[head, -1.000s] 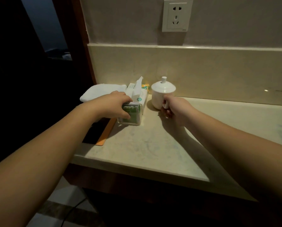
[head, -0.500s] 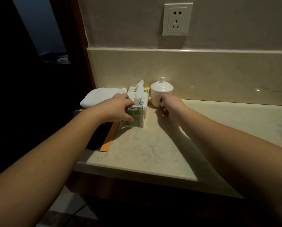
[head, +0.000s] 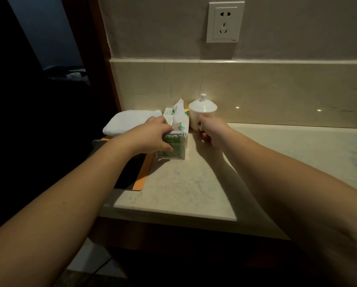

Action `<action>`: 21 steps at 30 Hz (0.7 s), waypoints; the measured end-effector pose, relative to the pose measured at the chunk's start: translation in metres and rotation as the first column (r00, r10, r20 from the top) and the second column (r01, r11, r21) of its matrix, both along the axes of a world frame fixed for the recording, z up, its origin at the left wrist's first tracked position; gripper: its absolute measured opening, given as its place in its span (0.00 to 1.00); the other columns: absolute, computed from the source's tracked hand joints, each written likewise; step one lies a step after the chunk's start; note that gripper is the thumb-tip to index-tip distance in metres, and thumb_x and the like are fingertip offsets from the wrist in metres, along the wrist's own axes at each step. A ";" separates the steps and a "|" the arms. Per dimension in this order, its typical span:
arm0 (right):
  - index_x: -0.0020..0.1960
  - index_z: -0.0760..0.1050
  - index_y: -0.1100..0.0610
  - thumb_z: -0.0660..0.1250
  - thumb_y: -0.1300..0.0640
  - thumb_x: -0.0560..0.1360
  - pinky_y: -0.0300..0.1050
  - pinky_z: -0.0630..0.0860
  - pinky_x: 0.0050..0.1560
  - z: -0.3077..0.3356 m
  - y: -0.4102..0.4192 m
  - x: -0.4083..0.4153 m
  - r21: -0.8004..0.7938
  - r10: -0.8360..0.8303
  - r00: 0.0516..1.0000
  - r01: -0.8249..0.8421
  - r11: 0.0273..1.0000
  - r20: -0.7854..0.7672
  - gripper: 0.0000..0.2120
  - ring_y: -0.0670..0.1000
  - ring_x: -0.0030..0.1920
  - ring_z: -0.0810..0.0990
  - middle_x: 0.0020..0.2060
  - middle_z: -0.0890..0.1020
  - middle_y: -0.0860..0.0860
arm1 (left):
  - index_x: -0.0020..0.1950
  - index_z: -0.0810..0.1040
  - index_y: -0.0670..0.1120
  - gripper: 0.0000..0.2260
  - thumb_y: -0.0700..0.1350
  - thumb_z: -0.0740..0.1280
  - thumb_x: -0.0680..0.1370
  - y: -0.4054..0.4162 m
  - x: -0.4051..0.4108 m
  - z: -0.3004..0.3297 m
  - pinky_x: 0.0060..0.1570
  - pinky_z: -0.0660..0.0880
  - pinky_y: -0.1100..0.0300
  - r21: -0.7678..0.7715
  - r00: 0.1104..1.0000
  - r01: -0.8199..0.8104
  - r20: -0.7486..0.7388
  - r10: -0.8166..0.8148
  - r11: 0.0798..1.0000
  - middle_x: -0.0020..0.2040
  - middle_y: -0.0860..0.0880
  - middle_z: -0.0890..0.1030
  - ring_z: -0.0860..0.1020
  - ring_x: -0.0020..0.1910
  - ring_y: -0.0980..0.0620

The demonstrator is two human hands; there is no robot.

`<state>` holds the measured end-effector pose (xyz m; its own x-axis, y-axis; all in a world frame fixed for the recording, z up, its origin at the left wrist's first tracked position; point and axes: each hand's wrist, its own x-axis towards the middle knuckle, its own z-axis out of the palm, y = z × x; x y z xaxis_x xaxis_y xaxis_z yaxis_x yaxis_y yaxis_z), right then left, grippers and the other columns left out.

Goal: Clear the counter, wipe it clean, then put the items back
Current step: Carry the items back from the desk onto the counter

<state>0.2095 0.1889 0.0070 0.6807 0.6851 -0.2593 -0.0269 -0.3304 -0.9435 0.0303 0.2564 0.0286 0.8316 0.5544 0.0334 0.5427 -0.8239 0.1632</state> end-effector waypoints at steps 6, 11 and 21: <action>0.51 0.71 0.59 0.60 0.41 0.78 0.42 0.72 0.38 0.002 -0.006 0.004 -0.084 0.052 0.996 -0.046 0.995 0.072 0.19 0.50 0.36 0.76 0.38 0.77 0.54 | 0.69 0.71 0.51 0.24 0.54 0.71 0.75 -0.001 0.000 0.000 0.61 0.68 0.55 0.004 1.000 0.004 0.002 -0.004 1.000 0.63 0.50 0.71 0.64 0.58 0.55; 0.57 0.72 0.59 0.63 0.44 0.77 0.40 0.71 0.37 0.014 -0.037 0.016 -0.094 0.150 0.970 -0.134 0.987 0.190 0.19 0.48 0.41 0.76 0.47 0.78 0.54 | 0.74 0.65 0.51 0.32 0.57 0.71 0.73 -0.012 -0.003 0.013 0.62 0.68 0.53 -0.001 0.999 -0.025 0.038 0.025 1.000 0.67 0.50 0.69 0.65 0.65 0.51; 0.56 0.76 0.54 0.60 0.49 0.78 0.42 0.68 0.44 0.041 -0.209 0.045 -0.245 0.252 0.562 -0.090 0.965 0.788 0.12 0.50 0.47 0.75 0.49 0.79 0.48 | 0.61 0.77 0.50 0.14 0.54 0.65 0.78 -0.132 0.040 0.045 0.46 0.70 0.62 -0.067 0.899 0.116 0.432 -0.076 0.991 0.56 0.54 0.71 0.72 0.54 0.53</action>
<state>0.2545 -0.0202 0.0477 0.5346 0.8155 0.2219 0.7901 -0.3890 -0.4738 0.0704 0.1241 0.0739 0.7976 0.4894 0.3524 0.3227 -0.8400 0.4362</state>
